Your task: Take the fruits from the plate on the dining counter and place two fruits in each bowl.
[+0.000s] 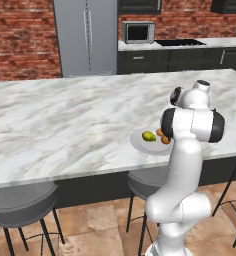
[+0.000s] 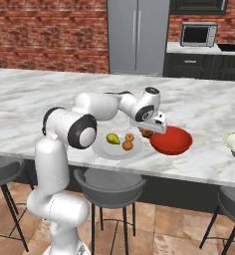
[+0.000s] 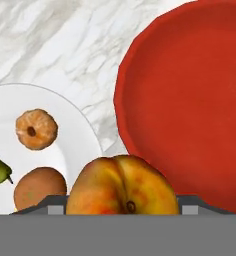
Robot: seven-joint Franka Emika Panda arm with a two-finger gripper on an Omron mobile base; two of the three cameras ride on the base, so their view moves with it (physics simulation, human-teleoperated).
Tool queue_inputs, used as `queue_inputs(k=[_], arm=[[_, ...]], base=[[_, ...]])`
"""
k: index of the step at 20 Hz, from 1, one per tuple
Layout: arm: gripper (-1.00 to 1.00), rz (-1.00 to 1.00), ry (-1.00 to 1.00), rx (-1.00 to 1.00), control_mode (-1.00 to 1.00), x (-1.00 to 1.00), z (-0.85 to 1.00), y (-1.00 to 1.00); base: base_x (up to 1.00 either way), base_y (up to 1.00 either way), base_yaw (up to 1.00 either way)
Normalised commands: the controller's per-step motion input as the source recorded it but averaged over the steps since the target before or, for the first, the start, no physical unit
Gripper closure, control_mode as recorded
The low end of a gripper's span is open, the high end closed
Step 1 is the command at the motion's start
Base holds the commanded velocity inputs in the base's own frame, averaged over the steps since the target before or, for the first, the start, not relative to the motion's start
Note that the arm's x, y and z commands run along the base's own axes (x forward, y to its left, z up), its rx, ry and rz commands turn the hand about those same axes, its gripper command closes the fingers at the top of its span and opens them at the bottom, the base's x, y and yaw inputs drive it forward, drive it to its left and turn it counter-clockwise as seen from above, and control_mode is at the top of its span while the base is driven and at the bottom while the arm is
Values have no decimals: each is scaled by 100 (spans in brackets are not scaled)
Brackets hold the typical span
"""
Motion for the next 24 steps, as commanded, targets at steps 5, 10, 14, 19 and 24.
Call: queue_inputs(k=[5,10,14,19,24], arm=[[100,0,1,0,-100,21,-3,-77],[100,0,0,0,-100,31,-31,-44],[-100,0,0,0,-100,10,-53,0],[-100,0,0,0,-100,23,-10,-4],[-100,0,9,0,-100,10,12,0]], base=[[0,0,0],[0,0,0],[0,0,0],[0,0,0],[0,0,0]])
